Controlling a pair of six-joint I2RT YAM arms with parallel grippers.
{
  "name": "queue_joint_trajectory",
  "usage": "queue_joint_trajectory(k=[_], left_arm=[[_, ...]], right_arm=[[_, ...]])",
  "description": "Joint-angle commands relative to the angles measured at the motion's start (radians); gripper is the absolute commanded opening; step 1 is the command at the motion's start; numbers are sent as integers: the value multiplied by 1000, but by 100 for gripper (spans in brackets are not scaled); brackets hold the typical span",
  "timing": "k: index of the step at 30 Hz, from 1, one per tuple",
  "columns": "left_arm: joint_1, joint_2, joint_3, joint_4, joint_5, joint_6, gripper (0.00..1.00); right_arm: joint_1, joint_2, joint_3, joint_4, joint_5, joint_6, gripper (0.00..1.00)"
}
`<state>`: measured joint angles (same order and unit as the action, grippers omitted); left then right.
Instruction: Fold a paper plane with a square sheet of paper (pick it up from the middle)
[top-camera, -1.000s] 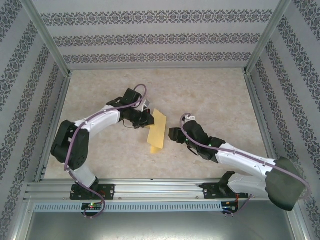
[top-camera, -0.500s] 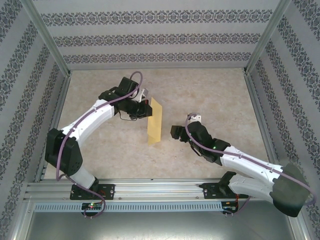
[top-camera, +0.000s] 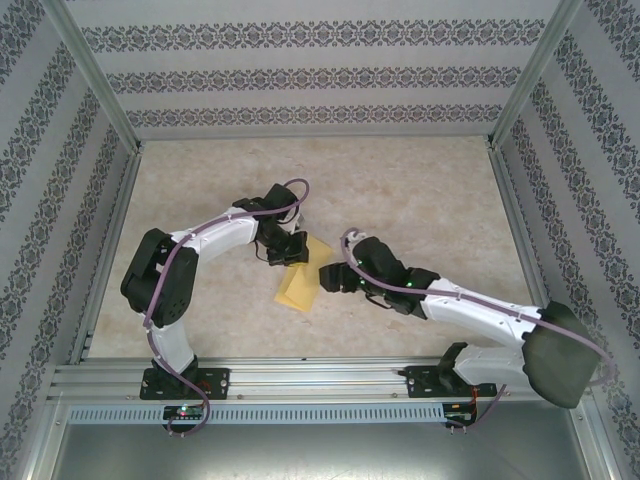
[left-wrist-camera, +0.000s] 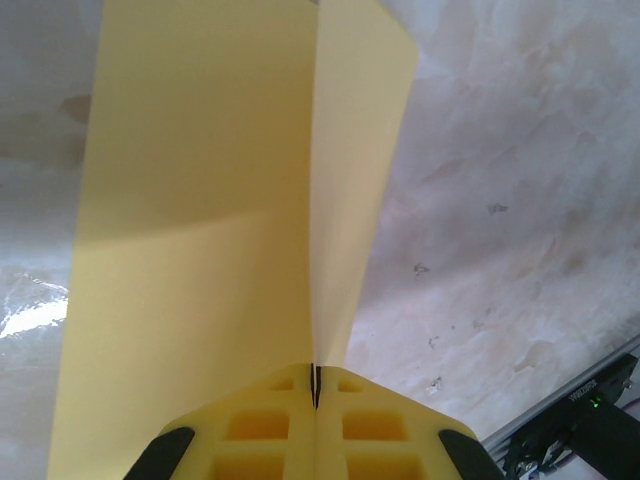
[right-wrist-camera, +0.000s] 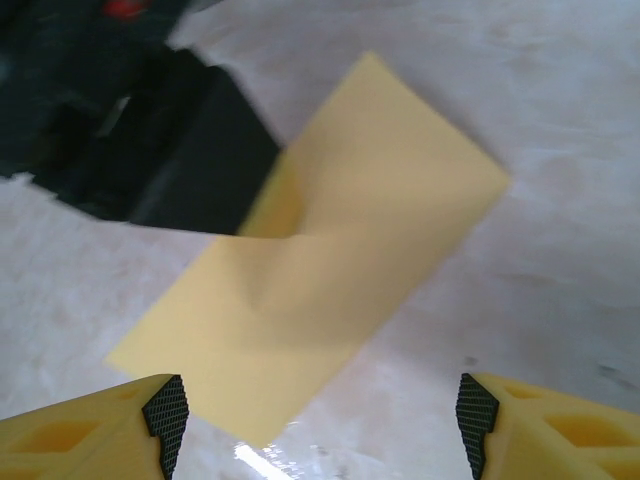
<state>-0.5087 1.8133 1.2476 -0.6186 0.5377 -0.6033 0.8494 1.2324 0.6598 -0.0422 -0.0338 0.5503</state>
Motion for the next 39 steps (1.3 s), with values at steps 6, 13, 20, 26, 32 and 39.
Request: queue_joint_trajectory(k=[6,13,20,26,32,39], left_arm=[[-2,-11,-20,48,-25,-68,0],[-2,-34,-34,79,10,-85,6],[-2,-59,-57,120,58,-93,20],[-3,-63,-66,155,105,-107,25],[-2,-65,-68,158,108,-109,25],[-2,-74,-70,155,106,-109,25]], right_arm=[[244,174,168,-52,223,-69,75],[396,341,339,-264,533,-86,78],[427,416,389,-301,572,-57,77],[433,427,382,-292,559,-47,74],[439,463,397,-287,533,-41,74],[432,470,389,-293,565,-9,52]])
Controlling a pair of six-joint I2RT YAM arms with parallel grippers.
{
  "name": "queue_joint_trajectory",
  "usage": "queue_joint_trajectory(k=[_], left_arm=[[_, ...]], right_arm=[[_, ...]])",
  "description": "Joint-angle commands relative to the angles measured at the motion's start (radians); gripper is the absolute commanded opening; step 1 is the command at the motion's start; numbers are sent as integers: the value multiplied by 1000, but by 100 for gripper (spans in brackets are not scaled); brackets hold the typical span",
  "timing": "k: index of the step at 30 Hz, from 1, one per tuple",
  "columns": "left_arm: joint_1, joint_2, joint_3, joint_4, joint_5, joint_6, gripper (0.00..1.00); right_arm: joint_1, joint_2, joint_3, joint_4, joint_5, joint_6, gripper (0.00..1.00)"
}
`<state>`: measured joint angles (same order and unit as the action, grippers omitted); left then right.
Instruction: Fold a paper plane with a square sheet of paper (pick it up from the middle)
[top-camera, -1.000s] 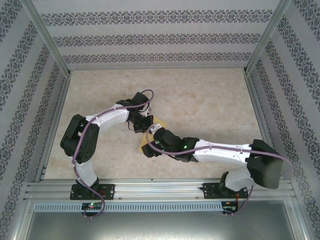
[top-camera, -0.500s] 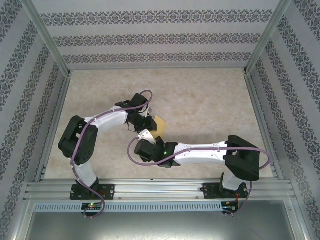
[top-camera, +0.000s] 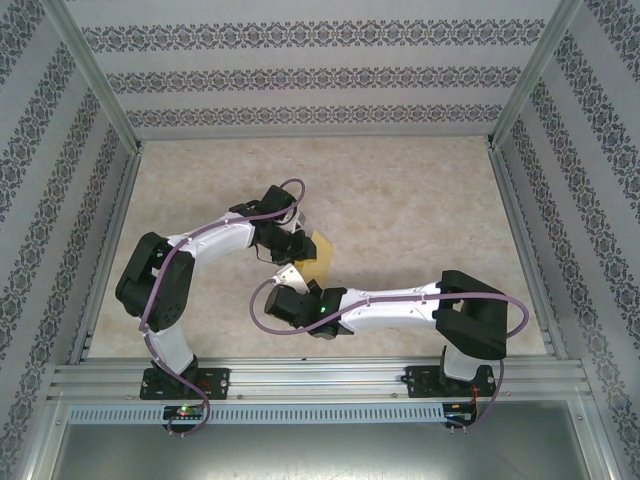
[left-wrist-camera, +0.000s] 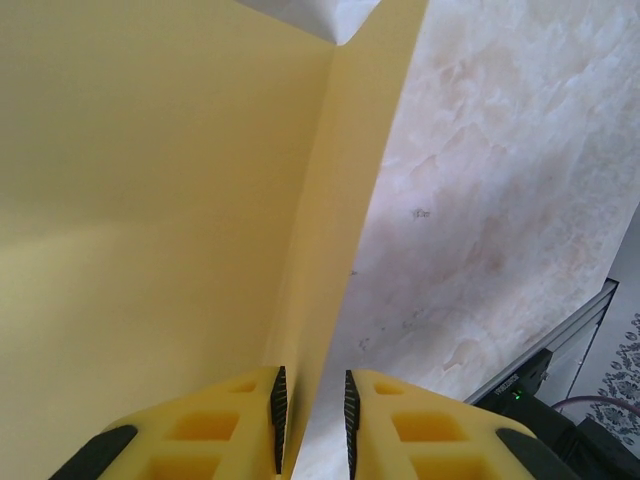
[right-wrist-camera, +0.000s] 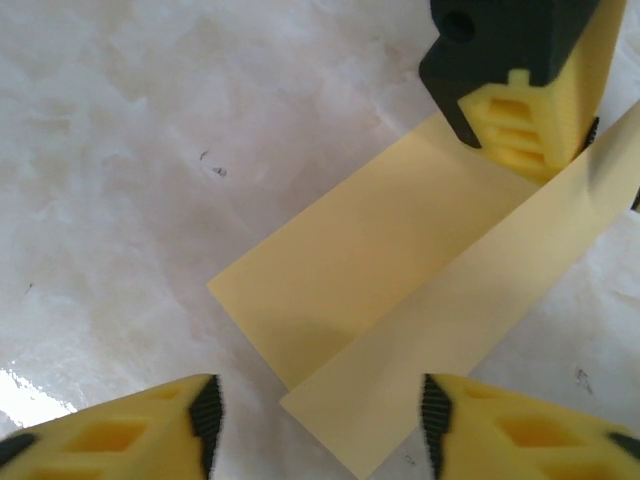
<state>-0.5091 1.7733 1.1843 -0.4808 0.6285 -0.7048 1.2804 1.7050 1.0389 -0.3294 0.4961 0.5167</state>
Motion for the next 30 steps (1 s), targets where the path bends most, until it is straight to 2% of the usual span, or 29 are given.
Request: queue_joint_trajectory(k=[1,11,13,17,19,23,27,30], left_arm=[[-2,-34,-7,18,14,-8,25],[-2,-52,-5,-5,-17,1,26],[-2,-55,-7,-7,-16,0,26],[-2,-65,-11,-10,-23,3,26],[-2,-73,-12,-9,-30,2,24],[-2,-75,-11,-18,-33,9,27],[-1,-95,-17,-28,-57,12,40],[-2,-146,-25,-67,-166,7,49]], right_arm=[[0,-5,5,-5,34,29,46],[-27,-67,-60,53,-18,35,9],[-32,-78,-68,59,-26,36,6],[-43,-107,-103,110,-71,31,1],[-52,-124,-125,139,-86,38,0],[-86,-177,-198,233,-164,51,0],[-135,-216,-285,380,-332,45,0],[-175,-230,-327,455,-435,49,0]])
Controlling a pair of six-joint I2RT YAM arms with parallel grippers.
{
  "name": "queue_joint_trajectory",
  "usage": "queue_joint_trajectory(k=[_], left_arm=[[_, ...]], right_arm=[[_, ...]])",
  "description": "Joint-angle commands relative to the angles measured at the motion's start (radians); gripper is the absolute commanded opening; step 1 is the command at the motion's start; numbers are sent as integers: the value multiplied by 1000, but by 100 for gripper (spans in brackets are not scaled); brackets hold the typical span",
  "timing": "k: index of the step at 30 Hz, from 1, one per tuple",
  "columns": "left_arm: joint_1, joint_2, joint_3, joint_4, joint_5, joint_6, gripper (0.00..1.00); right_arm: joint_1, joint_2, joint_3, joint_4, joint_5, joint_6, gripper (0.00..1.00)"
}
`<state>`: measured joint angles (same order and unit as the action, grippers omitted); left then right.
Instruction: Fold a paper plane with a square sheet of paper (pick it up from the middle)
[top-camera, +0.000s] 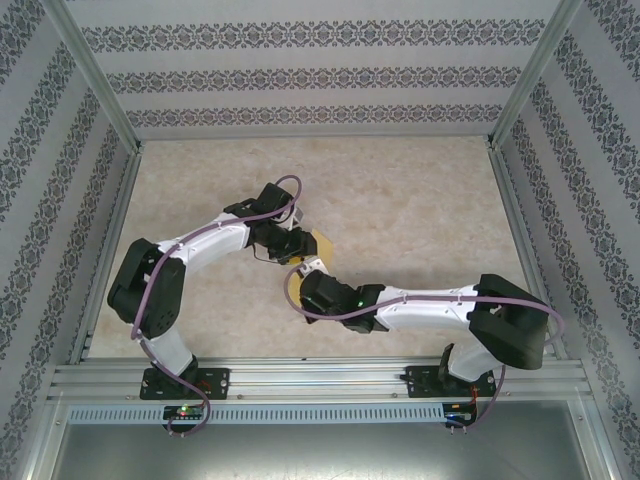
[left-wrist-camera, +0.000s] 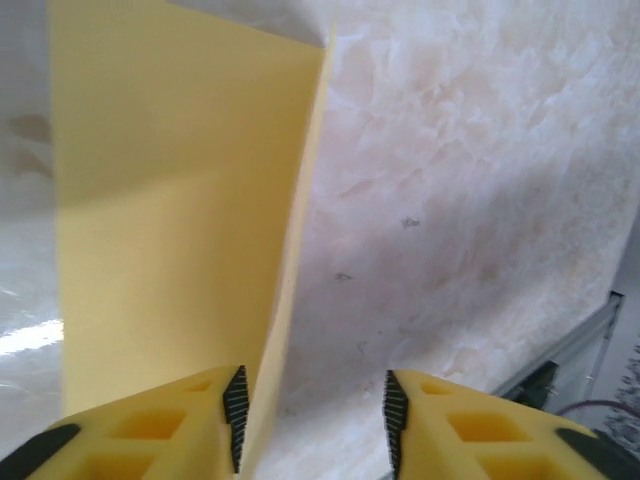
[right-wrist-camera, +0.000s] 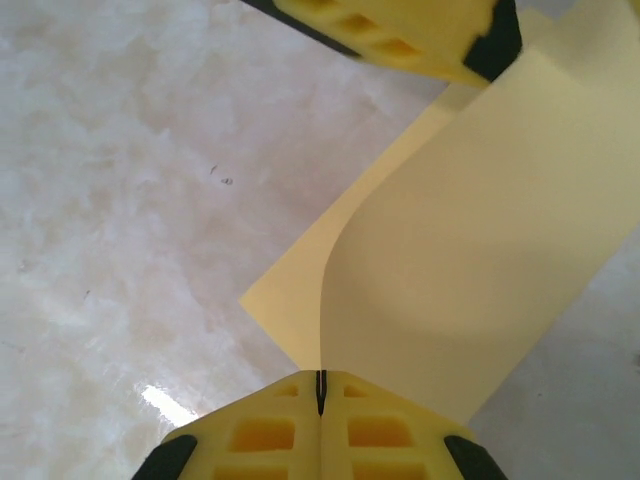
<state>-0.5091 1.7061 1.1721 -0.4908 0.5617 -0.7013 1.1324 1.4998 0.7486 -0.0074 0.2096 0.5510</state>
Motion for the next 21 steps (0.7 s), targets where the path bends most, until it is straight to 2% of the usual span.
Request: queue_joint_trajectory(k=[1,4,7,12,15,21], left_arm=[[0,-97,-20,-73,-141,-2,51],[9,-157,-64,-97,-233,-34,51],[12,-211,-138,-68,-253,-78,48],[9,-248,-261,72,-144,-115,32],[-3,-237,-286,85,-112,-115,19],[-41,-190,-317,110,-77,-111,14]], right_arm=[[-42,-25,-50,155,-178,26,0],[-82,-23,-96,232,-252,59,0],[-117,-30,-135,287,-295,89,0],[-176,-21,-191,377,-384,129,0],[-206,-18,-217,408,-411,149,0],[-249,-19,-251,445,-452,187,0]])
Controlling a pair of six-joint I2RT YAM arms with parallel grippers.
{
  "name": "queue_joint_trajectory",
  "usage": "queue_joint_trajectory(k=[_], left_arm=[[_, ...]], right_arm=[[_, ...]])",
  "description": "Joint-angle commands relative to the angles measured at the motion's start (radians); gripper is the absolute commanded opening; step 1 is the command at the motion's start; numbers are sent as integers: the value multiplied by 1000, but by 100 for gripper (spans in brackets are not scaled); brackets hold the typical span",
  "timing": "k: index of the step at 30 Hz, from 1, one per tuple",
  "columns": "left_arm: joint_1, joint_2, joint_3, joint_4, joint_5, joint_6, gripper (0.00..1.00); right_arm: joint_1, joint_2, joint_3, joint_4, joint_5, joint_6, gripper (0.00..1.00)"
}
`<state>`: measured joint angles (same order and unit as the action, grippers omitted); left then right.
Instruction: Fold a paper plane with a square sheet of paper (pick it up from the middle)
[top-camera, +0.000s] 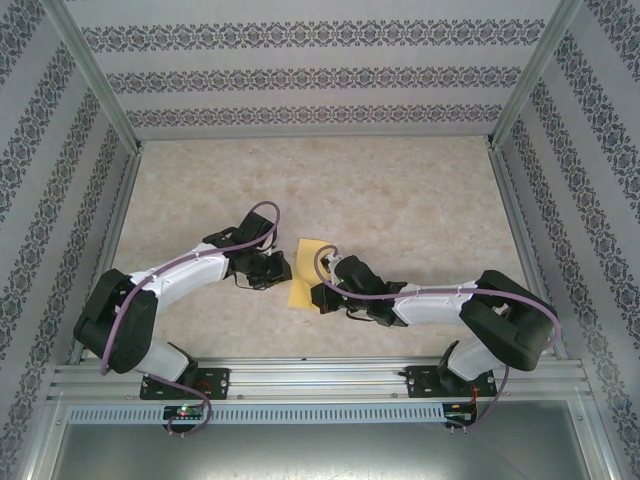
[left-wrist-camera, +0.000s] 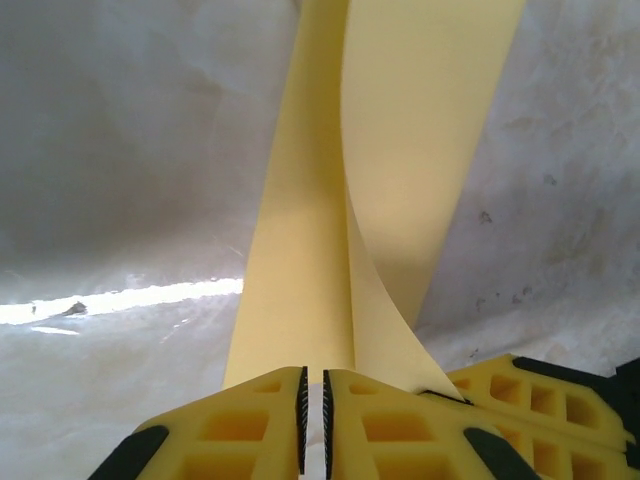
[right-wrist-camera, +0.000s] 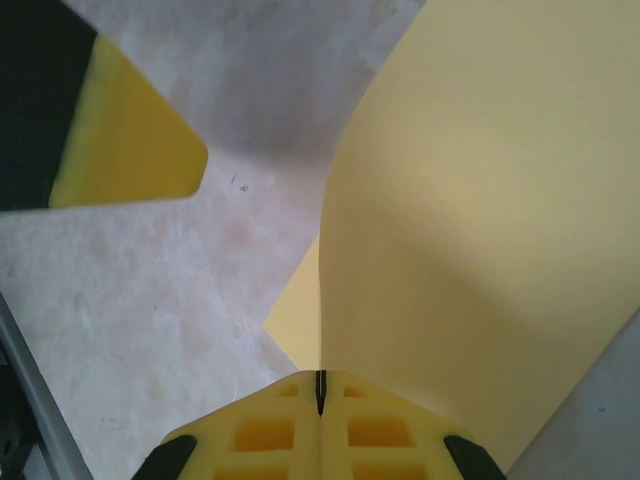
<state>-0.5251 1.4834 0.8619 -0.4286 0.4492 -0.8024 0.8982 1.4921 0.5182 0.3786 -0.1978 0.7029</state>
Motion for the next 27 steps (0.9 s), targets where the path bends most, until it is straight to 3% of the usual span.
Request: queue_joint_trajectory(k=[1,16,27], left_arm=[[-33,47,-2,48,39,-8,14],[-87,200,48,29,13,0,8],[-87,230,73,-32,-32,39,5]], right_arm=[[-20,-10,-24,62,-45,41,0],[-71,-5,-28,21,-66,72,0],[-148,-40,75,-284,-69,-69,3]])
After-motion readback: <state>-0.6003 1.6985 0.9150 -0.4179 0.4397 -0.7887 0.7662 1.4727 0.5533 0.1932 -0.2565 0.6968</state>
